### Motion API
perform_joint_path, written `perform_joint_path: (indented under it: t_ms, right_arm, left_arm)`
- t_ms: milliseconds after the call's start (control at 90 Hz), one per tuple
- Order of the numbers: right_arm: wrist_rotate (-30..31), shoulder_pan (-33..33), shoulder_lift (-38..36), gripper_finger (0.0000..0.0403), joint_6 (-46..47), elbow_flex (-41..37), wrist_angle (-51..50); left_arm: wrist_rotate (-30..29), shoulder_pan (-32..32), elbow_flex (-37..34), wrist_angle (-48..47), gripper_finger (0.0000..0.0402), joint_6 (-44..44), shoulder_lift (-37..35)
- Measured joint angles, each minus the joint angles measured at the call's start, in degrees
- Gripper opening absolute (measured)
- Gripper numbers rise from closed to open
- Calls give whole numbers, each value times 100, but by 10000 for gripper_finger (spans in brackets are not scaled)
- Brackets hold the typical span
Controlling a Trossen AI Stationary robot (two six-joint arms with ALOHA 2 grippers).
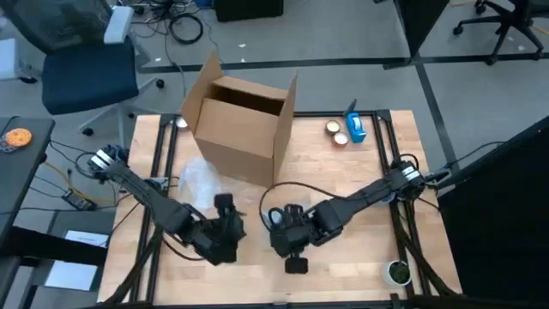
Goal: Wrap mug
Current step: Put the wrapped orange mug into the box
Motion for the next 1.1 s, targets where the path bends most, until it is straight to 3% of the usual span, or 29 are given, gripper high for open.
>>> perform_joint_path:
  t_ms: [67,200,244,289,389,444,600,744,1100]
  right_arm:
    - [212,90,-26,4,-317,306,-31]
    - [532,167,-28,4,-1035,669,-147]
    - [591,169,-28,4,-1298,722,-131]
    - [653,145,-28,4,-1575,745,-140]
    - [608,22,-28,4,-2174,745,-222]
    - [584,-95,-26,4,-2365,742,-322]
    - [455,-566,-28,4,-2410,745,-894]
    - [434,-959,-35,4,-2206,662,-1137]
    - [-273,-1170,-35,4,-2015,541,-1200]
  left_arm:
    - [-837,-14,171,8,239,469,-237]
    - [-3185,169,535,326,239,1588,-641]
    - [-3498,315,632,505,239,2045,-776]
    - [-3263,543,746,630,239,2465,-906]
    - [-1616,1335,1110,676,239,2676,-1170]
    - [-1073,1882,1358,682,239,2695,-1217]
    - [-921,3177,1968,702,239,2759,-1184]
    - [-584,3986,2021,189,229,1843,-1078]
    - [583,5329,2317,-501,115,1544,-221]
